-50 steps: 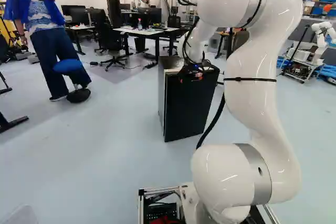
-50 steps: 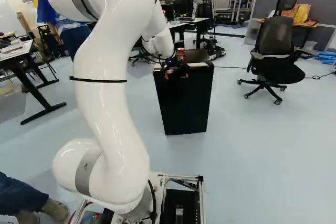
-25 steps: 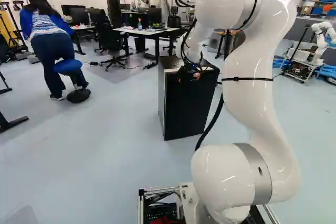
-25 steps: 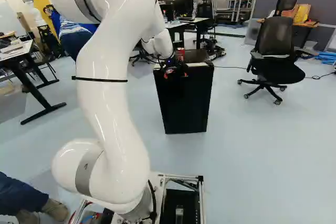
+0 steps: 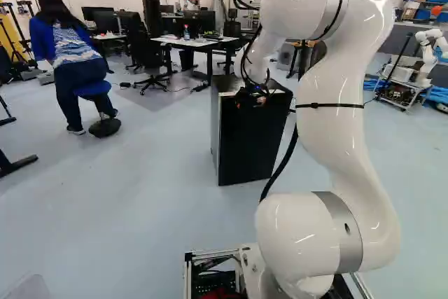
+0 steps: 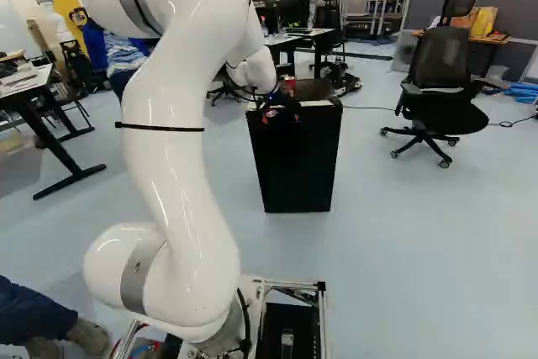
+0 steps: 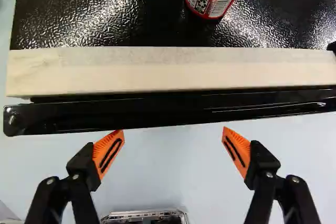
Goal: Grab a drink from the fridge
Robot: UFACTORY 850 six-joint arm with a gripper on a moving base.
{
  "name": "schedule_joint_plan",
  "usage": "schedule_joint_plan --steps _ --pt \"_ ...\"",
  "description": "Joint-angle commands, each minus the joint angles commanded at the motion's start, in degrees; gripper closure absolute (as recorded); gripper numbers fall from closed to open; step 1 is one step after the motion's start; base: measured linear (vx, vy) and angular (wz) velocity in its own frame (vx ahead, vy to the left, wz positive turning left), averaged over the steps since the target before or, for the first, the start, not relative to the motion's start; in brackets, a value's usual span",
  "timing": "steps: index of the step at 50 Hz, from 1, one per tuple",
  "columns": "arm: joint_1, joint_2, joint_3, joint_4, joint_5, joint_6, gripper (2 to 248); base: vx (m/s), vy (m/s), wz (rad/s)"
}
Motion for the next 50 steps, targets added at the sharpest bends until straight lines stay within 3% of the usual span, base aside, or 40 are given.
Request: schedule_joint_plan --steps 27,50 --pt "0.0 0.3 0.4 0.0 2.1 0.0 3 0.000 0.000 0.000" --pt "0.2 5.1 6.9 1.1 2.1 0.0 3 0.000 0.000 0.000"
